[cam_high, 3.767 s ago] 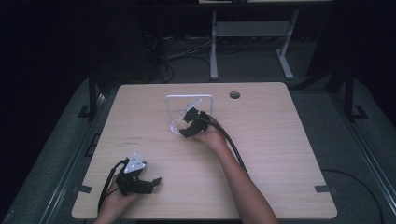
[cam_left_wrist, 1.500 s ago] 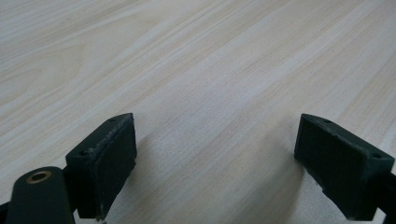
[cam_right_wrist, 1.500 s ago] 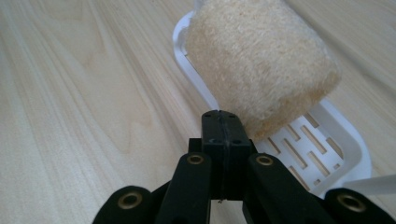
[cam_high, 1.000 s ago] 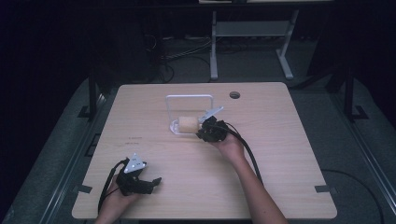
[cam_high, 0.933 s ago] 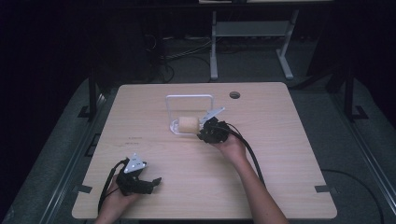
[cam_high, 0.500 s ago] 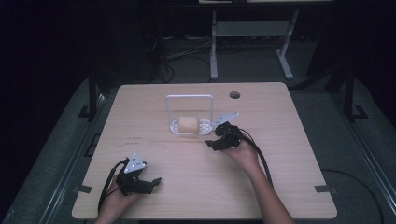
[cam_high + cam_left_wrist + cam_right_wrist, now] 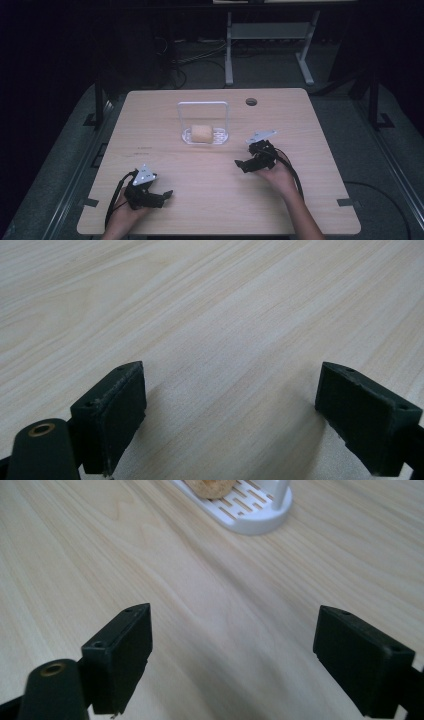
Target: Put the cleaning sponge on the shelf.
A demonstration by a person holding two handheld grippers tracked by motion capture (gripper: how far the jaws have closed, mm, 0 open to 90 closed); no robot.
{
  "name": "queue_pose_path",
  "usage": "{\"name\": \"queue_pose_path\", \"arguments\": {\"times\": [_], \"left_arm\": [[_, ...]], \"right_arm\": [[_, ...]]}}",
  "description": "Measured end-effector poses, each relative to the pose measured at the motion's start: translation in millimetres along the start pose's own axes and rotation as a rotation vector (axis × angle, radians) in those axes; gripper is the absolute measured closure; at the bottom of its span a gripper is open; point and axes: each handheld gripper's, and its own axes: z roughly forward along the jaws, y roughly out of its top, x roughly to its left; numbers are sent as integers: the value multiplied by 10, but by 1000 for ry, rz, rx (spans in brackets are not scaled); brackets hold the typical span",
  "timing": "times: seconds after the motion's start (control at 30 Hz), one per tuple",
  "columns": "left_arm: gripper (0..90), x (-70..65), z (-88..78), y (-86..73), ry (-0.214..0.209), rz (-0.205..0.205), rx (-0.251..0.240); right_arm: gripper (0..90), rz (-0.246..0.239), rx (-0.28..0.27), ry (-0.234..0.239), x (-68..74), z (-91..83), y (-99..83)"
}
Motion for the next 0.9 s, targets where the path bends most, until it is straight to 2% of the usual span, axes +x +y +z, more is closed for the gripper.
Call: {"name": "queue_pose_path", "arguments": {"times": [0.4,0.5,0.9], "left_arm": [[122,0,0,0,0,0,0],[122,0,0,0,0,0,0],[122,-1,0,0,0,-1,-1]], "right_arm": [[100,23,-20,-38,2,-311,-343],[93,21,-16,-57,9,-361,-434],[75,65,-40,-100,35,-557,-768]]}}
